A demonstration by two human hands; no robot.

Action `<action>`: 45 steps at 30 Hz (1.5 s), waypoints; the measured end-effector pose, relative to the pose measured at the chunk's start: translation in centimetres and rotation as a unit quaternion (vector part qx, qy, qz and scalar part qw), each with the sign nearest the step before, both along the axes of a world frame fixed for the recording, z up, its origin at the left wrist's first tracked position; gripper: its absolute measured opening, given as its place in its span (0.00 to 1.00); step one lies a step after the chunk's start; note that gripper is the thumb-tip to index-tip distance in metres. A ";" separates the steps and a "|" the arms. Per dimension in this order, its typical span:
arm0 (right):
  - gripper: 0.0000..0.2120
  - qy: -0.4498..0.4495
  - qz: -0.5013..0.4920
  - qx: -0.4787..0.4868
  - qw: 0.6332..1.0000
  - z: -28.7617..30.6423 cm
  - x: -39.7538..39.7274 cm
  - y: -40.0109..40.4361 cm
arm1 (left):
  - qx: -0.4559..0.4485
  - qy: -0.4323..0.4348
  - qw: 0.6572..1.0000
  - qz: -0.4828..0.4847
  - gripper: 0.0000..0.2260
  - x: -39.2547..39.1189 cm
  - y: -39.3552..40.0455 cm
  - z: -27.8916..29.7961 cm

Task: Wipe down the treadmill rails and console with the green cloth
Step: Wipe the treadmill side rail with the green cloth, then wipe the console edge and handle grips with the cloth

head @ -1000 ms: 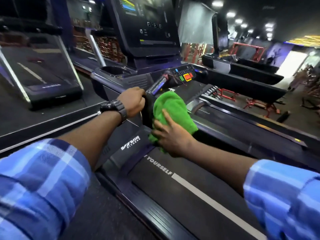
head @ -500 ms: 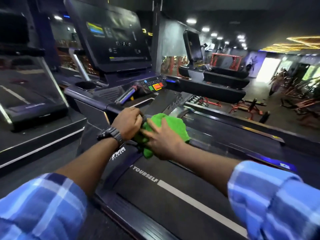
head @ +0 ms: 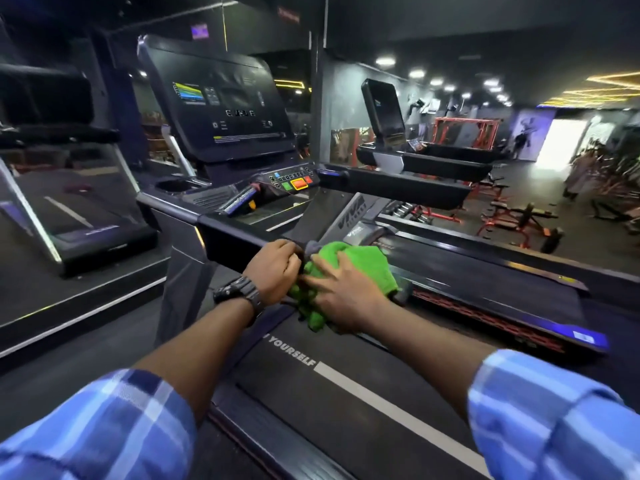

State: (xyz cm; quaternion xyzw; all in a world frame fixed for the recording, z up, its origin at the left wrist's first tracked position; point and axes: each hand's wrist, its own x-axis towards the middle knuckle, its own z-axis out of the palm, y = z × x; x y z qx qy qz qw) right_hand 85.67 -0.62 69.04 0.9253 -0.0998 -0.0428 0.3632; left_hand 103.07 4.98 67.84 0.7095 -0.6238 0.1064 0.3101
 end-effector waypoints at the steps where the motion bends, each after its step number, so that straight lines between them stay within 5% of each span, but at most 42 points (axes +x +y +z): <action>1: 0.19 0.044 0.025 -0.027 0.998 -0.9 -1.1 0.3 | 0.005 0.008 1.000 0.001 0.24 -0.6 0.3 -0.1; 4: 0.18 0.122 0.130 -0.088 0.980 -2.2 -6.5 -0.6 | 0.012 0.013 1.000 -0.004 0.26 -1.7 1.0 0.0; 7: 0.17 0.047 0.181 -0.063 0.980 -0.8 -10.6 -2.8 | 0.023 -0.019 0.999 -0.030 0.24 -2.5 1.0 0.3; 13: 0.25 -0.137 -0.011 0.080 0.987 1.2 -5.9 -1.9 | -0.011 -0.005 0.999 -0.045 0.21 -4.0 -1.1 -0.7; 19: 0.22 -0.067 0.123 0.106 0.985 0.2 -11.3 -3.0 | -0.030 0.015 0.999 -0.021 0.22 -5.1 -0.7 -1.4; 23: 0.28 -0.178 0.040 0.244 0.953 1.2 -12.8 -4.4 | -0.009 -0.001 1.000 0.010 0.20 -6.1 -1.1 -1.3; 27: 0.27 -0.288 -0.064 0.455 0.840 1.7 -8.9 -5.8 | -0.011 -0.026 0.998 0.055 0.16 -7.7 -1.8 -0.6; 32: 0.18 -0.375 -0.041 0.669 0.640 -1.1 -10.1 -8.8 | -0.010 -0.011 0.990 0.140 0.20 -11.7 -2.9 0.1; 38: 0.10 -0.328 0.067 0.664 0.669 -0.4 -11.7 -10.4 | -0.007 0.146 0.956 0.255 0.27 -17.0 -3.5 1.0; 40: 0.11 -0.310 0.108 0.695 0.639 0.4 -10.9 -11.2 | -0.030 0.206 0.934 0.289 0.31 -17.5 -3.5 1.5; 42: 0.11 -0.288 0.093 0.774 0.557 0.5 -10.0 -12.0 | -0.043 0.226 0.921 0.315 0.36 -17.6 -4.1 1.8; 45: 0.13 -0.260 0.019 0.903 0.343 -3.2 -7.4 -13.3 | -0.063 0.195 0.921 0.332 0.33 -17.9 -5.5 1.6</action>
